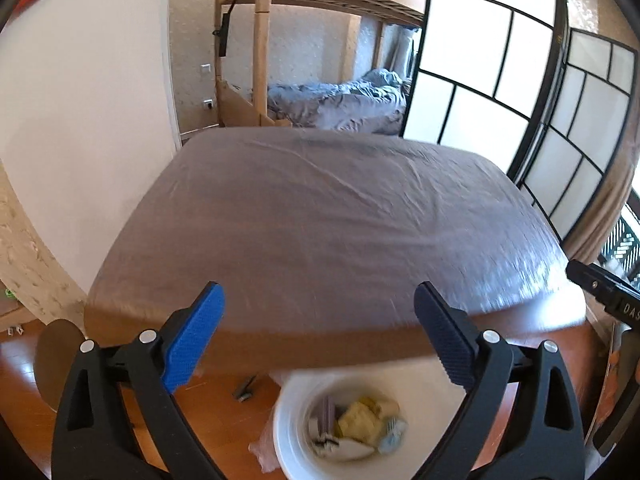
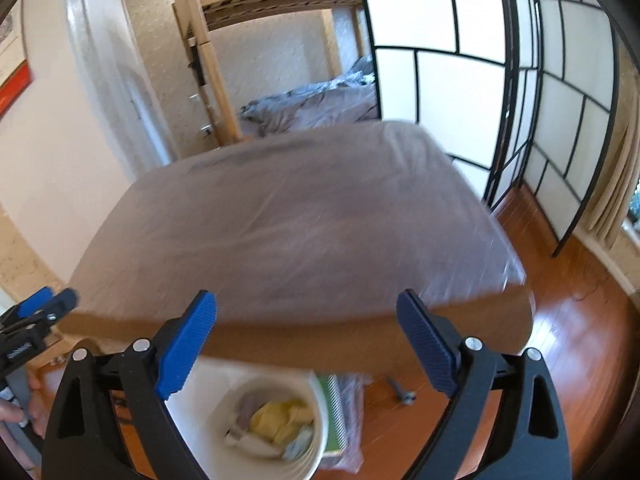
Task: Collect trash
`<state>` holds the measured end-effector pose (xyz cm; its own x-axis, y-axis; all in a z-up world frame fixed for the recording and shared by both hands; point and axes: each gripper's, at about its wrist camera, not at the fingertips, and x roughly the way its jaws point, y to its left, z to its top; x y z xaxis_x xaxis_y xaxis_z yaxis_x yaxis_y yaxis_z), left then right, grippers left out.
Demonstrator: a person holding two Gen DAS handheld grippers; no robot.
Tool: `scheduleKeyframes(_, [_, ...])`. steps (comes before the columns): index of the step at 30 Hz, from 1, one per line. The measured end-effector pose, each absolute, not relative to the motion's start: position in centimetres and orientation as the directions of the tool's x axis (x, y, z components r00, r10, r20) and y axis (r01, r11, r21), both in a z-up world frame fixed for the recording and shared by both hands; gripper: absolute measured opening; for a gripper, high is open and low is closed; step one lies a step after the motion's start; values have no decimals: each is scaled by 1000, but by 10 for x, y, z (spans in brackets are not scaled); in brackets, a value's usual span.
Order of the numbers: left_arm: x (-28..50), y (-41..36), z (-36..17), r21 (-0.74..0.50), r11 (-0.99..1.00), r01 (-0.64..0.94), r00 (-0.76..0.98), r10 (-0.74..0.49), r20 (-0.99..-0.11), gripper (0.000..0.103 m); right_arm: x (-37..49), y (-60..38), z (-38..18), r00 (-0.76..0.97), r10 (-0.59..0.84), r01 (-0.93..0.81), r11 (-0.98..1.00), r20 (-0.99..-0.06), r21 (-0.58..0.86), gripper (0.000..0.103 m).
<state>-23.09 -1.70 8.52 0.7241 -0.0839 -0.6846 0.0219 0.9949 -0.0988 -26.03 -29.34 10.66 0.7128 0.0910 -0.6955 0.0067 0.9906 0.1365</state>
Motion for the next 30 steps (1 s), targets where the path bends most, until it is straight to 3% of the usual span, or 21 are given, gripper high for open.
scheduleKeyframes(10, [-111, 7, 68, -24, 1000, 13, 700, -26, -713, 97, -142, -301, 86, 694, -16, 98, 993, -720, 72, 94])
scheduleKeyframes(17, [-51, 19, 41, -54, 998, 27, 664, -58, -745, 96, -83, -302, 66, 673, -67, 130, 991, -737, 29, 94])
scheduleKeyframes(30, [-2, 19, 11, -53, 999, 6, 604, -46, -795, 97, -23, -309, 33, 608, -67, 86, 996, -791, -18, 94])
